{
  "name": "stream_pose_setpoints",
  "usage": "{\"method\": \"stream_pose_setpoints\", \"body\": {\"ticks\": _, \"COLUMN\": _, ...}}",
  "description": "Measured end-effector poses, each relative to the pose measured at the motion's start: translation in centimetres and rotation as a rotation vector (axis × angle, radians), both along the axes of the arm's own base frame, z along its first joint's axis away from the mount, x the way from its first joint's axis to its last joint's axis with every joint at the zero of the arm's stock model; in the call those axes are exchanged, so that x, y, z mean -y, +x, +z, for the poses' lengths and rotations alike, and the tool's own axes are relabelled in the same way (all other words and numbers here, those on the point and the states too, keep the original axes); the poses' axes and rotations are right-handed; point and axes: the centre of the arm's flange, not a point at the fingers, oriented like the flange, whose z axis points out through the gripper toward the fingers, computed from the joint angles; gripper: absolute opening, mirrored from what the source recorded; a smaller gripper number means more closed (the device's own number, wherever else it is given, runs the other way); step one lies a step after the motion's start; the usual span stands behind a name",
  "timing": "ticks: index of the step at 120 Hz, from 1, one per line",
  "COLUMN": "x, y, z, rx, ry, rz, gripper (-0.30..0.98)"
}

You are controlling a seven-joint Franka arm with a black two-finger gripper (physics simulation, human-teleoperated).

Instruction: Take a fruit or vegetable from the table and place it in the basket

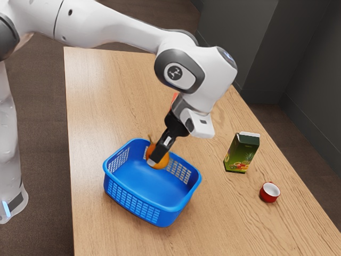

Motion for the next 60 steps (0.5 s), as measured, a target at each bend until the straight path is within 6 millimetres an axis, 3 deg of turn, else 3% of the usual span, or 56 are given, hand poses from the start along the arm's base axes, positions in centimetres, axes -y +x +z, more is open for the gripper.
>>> {"method": "stream_pose_setpoints", "body": {"ticks": 29, "x": -0.4, "y": 0.1, "z": 0.2, "rx": -0.008, "ry": 0.006, "rz": 0.035, "gripper": 0.58}}
{"method": "stream_pose_setpoints", "body": {"ticks": 60, "x": -0.9, "y": 1.7, "z": 0.2, "rx": 0.049, "ry": -0.024, "rz": 0.073, "gripper": 0.67}}
